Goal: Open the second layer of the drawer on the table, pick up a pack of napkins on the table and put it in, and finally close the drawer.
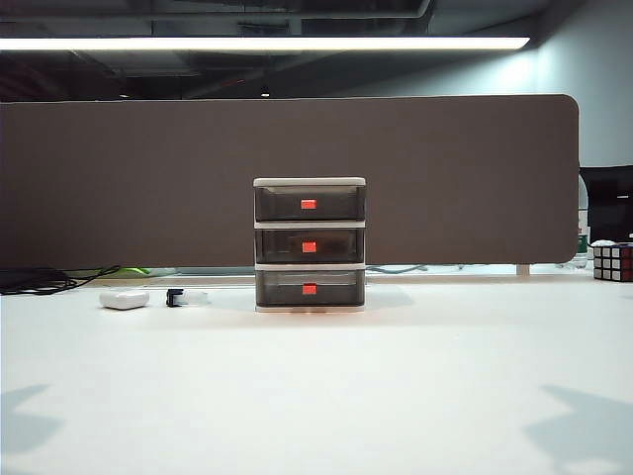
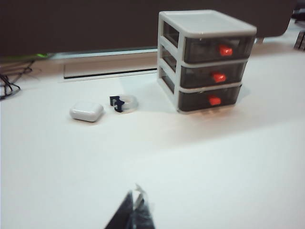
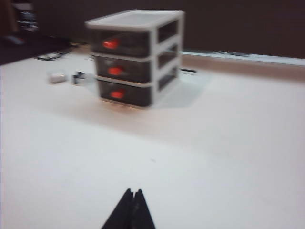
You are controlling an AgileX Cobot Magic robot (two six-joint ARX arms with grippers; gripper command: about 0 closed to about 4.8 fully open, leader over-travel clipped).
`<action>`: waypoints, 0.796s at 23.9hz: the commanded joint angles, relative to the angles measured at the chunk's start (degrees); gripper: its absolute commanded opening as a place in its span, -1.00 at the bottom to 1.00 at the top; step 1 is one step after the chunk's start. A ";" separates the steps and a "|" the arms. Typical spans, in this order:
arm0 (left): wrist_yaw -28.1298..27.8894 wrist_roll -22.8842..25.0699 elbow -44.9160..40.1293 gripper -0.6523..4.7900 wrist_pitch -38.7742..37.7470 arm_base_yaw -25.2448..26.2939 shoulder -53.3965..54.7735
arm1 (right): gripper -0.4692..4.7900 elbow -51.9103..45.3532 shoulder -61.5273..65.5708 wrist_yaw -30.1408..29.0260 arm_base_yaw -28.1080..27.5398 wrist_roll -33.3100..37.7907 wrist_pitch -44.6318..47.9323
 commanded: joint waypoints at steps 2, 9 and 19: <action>-0.20 6.97 -4.24 -0.78 13.53 0.09 -0.11 | -0.84 -0.79 -0.13 8.83 -0.11 -0.92 2.47; 0.00 11.26 -7.30 -0.78 15.89 2.58 -0.04 | -0.84 -0.85 -0.11 11.52 -3.10 -2.43 6.03; 7.34 10.25 -7.28 -0.78 21.49 20.57 -0.09 | -0.84 -0.85 -0.13 3.26 -15.19 -2.27 10.45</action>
